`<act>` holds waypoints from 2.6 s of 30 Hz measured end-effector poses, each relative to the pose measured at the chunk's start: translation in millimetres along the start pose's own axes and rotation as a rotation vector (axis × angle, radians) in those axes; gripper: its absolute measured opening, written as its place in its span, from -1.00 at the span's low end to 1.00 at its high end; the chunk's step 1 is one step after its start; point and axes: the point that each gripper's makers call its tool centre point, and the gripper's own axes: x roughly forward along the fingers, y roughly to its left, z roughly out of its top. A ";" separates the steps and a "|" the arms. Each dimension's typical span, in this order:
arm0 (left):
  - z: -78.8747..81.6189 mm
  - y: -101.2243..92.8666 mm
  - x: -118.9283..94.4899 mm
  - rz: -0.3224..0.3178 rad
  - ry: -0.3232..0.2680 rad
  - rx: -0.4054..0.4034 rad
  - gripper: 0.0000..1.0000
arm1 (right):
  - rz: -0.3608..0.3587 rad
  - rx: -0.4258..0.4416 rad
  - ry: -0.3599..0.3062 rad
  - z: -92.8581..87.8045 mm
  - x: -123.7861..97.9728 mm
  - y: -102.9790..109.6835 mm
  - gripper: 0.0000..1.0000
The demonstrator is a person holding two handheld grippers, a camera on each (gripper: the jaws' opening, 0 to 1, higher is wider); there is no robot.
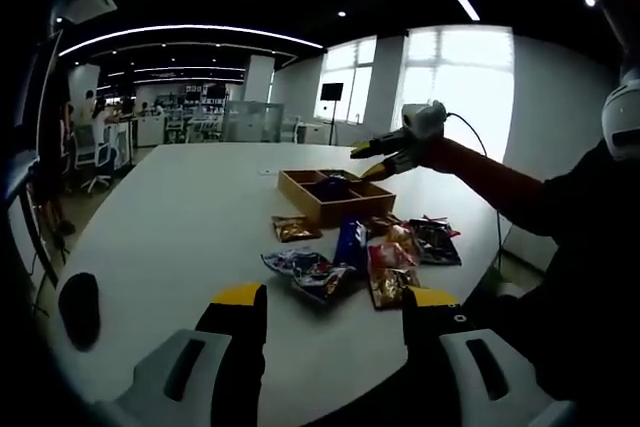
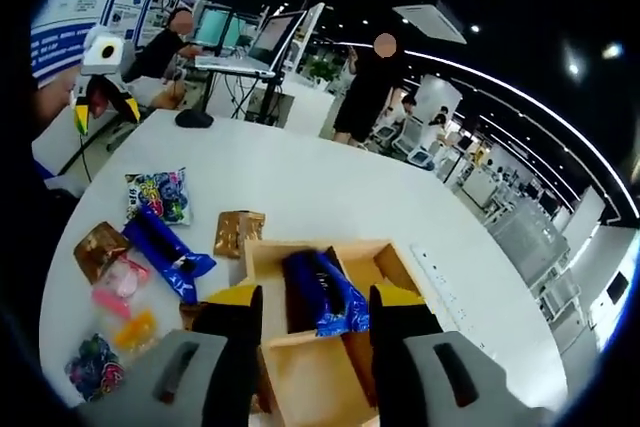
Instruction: Pick up the scattered marshmallows, QQ candies, Oreo cookies, and mixed nuts on the table and sort them into separate containers
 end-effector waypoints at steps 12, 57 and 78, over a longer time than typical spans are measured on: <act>5.6 3.7 5.4 0.006 -0.005 0.004 0.18 | -0.001 0.056 -0.081 4.8 -24.5 14.0 -0.27; 20.1 10.0 22.6 0.014 -0.019 0.011 0.18 | -0.139 0.201 -0.203 -31.8 -108.3 17.7 -0.29; 30.8 11.5 27.6 0.023 -0.032 0.021 0.18 | -0.204 0.269 -0.251 -44.8 -148.7 50.9 -0.30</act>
